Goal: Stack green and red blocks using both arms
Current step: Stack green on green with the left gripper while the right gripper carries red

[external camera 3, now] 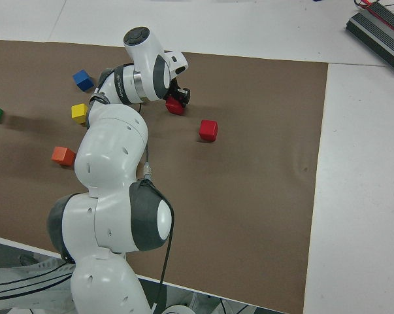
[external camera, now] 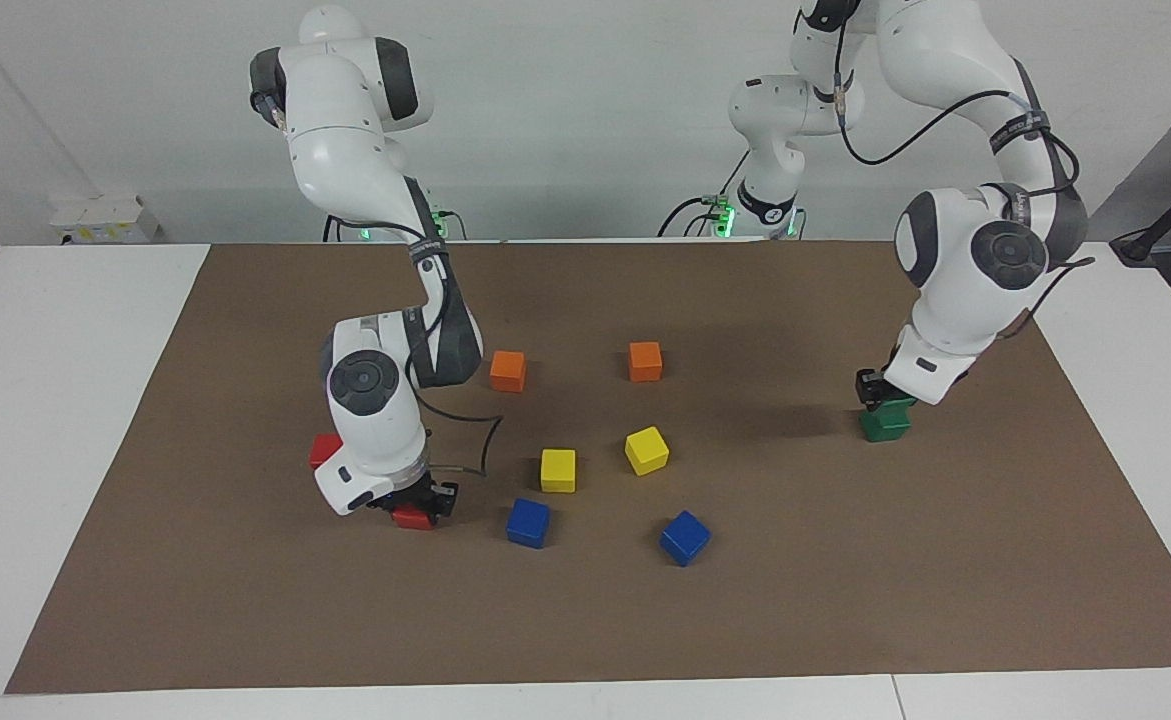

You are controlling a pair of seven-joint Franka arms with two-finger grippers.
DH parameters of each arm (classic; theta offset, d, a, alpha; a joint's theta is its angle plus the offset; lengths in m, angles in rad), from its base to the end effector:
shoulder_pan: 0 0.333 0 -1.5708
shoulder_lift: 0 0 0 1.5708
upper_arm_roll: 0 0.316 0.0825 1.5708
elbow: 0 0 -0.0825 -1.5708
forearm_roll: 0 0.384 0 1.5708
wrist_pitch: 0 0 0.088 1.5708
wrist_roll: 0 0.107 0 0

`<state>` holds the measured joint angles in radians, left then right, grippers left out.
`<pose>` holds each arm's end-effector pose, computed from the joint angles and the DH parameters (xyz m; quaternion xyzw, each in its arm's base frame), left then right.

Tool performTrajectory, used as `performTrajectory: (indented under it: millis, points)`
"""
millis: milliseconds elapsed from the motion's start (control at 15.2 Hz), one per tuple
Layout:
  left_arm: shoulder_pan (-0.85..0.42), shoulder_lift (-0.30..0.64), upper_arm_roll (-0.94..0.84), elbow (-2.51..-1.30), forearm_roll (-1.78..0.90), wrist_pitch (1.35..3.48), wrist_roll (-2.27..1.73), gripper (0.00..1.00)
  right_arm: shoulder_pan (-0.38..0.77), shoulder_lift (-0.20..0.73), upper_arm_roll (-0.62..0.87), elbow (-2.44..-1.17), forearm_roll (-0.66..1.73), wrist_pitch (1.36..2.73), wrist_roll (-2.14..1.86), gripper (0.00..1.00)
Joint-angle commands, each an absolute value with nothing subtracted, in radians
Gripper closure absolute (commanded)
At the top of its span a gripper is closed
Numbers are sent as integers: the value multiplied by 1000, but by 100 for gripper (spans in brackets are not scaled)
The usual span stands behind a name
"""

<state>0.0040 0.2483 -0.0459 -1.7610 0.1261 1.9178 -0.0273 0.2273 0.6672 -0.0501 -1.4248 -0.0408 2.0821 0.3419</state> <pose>0.6183 -0.0152 0.4167 -0.9971 0.0309 0.0436 0.0541 0.7093 0.1319 0.3032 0.9972 -0.0669 0.0041 0.0333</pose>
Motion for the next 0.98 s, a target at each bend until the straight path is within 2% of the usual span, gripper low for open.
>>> performTrajectory:
  millis: [0, 197, 328, 525, 656, 919]
  points:
    - [46, 221, -55, -1844, 107, 2023, 75, 100, 184, 594, -38, -1419, -25, 1975, 221, 92]
    - [48, 212, -55, -1920, 106, 2127, 77, 100, 141, 516, -38, -1445, -23, 1901, 134, 92]
    - [54, 212, -57, -1925, 103, 2135, 78, 100, 114, 451, -38, -1530, -21, 1899, 88, 92]
    - [64, 210, -55, -1934, 57, 2134, 80, 100, 75, 384, -38, -1661, -21, 1959, 32, 92]
    - [84, 207, -55, -1945, 28, 2135, 86, 100, 63, 335, -38, -1774, -21, 2058, 11, 92]
    - [103, 201, -54, -1951, 9, 2135, 83, 100, 63, 324, -38, -1809, -21, 2080, 11, 93]
